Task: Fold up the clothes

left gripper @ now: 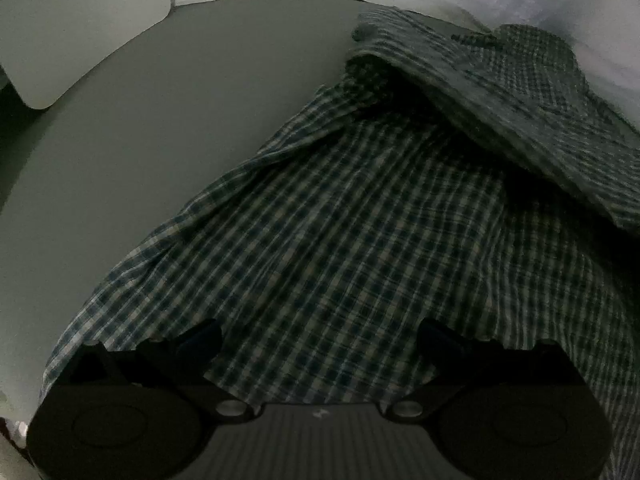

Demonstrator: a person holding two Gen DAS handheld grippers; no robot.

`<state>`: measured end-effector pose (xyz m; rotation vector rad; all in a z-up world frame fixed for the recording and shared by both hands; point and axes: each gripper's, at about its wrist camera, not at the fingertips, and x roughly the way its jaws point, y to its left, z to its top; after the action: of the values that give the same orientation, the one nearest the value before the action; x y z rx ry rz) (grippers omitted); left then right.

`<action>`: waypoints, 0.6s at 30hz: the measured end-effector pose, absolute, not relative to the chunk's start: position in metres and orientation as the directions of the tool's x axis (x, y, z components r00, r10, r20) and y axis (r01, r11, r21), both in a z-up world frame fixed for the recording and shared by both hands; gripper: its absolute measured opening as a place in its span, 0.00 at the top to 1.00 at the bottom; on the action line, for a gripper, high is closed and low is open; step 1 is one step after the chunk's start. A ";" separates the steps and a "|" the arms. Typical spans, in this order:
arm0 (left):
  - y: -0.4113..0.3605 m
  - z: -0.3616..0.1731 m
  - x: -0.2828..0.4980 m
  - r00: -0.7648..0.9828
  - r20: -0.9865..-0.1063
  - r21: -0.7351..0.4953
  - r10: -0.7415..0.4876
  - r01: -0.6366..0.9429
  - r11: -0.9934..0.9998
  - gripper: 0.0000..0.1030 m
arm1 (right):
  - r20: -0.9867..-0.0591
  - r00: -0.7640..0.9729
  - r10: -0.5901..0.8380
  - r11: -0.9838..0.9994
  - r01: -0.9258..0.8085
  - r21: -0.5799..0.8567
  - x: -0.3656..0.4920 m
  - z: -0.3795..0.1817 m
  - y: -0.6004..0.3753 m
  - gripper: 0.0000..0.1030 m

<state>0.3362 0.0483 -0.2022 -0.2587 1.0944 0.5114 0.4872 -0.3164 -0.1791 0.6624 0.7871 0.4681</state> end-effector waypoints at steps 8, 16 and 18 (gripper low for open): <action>0.046 -0.203 0.345 0.330 -0.907 0.046 0.262 -0.542 0.839 0.00 | -0.493 0.665 0.561 0.737 -0.130 0.663 0.507 -0.182 -0.345 0.99; 0.043 -0.203 0.344 0.336 -0.900 0.061 0.279 -0.535 0.842 0.00 | -0.486 0.713 0.504 0.774 -0.124 0.620 0.522 -0.178 -0.371 0.99; 0.042 -0.202 0.345 0.328 -0.900 0.075 0.287 -0.531 0.844 0.00 | -0.487 0.727 0.483 0.786 -0.116 0.607 0.525 -0.178 -0.378 0.99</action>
<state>0.3452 0.0424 -0.2017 -0.2508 1.1158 0.5424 0.5254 -0.3779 -0.1785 0.5817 0.6824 0.3514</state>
